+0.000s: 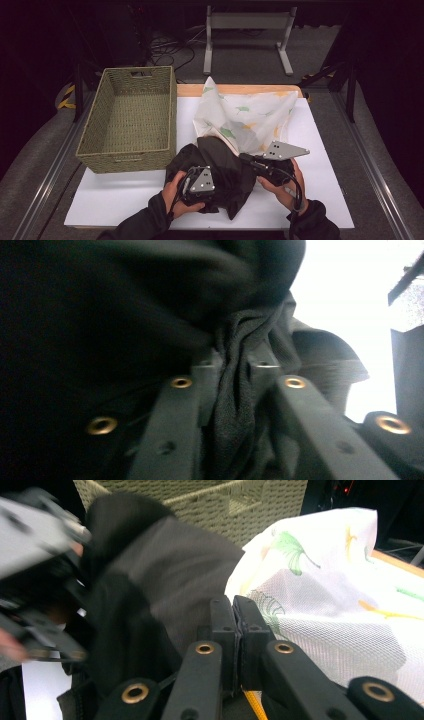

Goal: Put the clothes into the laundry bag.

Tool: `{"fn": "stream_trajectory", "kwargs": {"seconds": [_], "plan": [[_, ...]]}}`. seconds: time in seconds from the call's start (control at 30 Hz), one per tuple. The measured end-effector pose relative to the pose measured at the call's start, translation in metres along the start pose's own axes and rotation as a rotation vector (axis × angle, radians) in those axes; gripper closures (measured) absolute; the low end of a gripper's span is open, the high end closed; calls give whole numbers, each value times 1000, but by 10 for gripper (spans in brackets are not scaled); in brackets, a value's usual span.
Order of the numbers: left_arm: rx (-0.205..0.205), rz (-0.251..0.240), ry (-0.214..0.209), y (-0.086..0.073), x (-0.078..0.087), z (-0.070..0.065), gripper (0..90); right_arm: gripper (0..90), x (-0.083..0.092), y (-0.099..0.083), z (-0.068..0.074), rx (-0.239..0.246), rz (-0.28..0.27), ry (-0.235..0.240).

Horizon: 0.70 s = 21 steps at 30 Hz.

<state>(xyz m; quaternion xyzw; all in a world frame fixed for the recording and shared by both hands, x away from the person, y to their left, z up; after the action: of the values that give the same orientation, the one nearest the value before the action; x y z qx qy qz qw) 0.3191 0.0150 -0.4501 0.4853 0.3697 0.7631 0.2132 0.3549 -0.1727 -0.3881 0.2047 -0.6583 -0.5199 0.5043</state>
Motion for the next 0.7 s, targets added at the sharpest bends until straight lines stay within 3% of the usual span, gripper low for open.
{"fn": "stream_trajectory", "kwargs": {"seconds": [0.03,0.1,0.17,0.3,0.43,0.5,0.57,0.67,0.7], "plan": [[0,0,0,0,0,0,689,885,0,0,0,0,0,0],[-2,-33,-13,2,18,-4,638,885,0,-2,-1,-2,5,-3],[1,-43,19,0,37,-5,532,885,2,-1,-2,-8,-1,-6],[24,-70,59,-7,65,-4,418,885,3,-1,-2,-6,0,-15],[96,-115,97,-18,93,5,360,884,3,1,-2,-1,-2,-21],[148,-170,125,-19,106,13,309,884,4,1,-1,-2,-1,-23],[169,-179,187,-18,109,24,230,884,3,1,-1,-3,0,-21],[167,-167,176,-14,100,31,149,882,1,1,-1,2,4,-19],[172,-143,161,-12,83,37,119,882,1,1,-1,1,6,-20]]}}
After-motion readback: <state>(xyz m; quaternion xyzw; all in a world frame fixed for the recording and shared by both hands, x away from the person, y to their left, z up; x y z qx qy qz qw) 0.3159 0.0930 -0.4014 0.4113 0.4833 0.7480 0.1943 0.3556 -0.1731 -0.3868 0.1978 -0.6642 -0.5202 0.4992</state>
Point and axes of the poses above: each handheld gripper's, and its own axes: x roughly backward along the jaws, y roughly out of its top, z roughly to its left, the point moved 5 cm from there along -x, roughly forward along the jaws, and after that the axes turned 11 degrees about y, right-handed, at the moved point
